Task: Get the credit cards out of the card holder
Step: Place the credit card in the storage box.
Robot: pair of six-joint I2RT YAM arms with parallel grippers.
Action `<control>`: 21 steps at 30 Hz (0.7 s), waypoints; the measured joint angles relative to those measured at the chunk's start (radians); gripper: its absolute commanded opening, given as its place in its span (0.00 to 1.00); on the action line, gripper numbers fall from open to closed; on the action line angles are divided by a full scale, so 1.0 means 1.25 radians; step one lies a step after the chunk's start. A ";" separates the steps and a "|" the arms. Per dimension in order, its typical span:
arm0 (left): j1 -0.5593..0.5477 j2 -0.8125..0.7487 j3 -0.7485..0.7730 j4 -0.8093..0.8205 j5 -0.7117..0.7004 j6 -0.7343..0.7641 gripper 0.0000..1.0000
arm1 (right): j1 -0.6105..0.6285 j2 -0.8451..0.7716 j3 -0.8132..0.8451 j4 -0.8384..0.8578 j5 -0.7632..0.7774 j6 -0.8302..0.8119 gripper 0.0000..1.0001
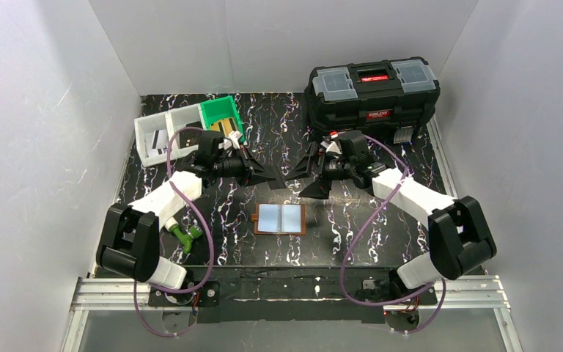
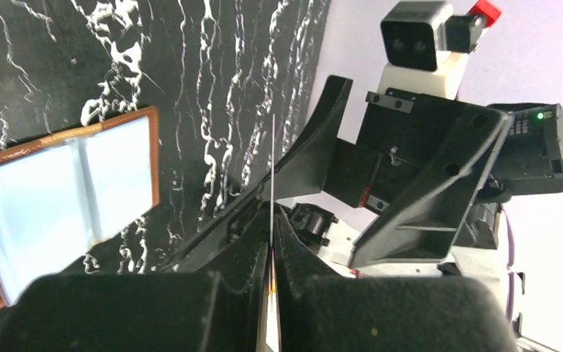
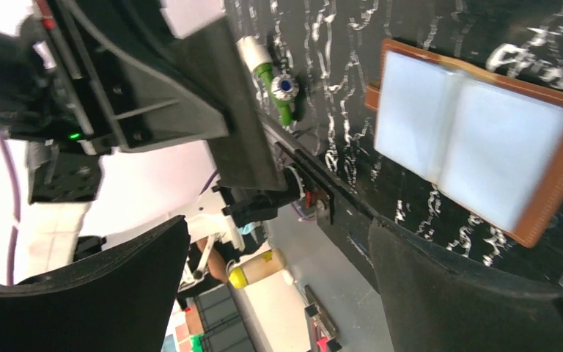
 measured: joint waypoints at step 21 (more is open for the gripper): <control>0.045 0.135 0.550 -0.662 -0.652 0.472 0.00 | -0.036 -0.191 0.022 -0.376 0.299 -0.228 0.98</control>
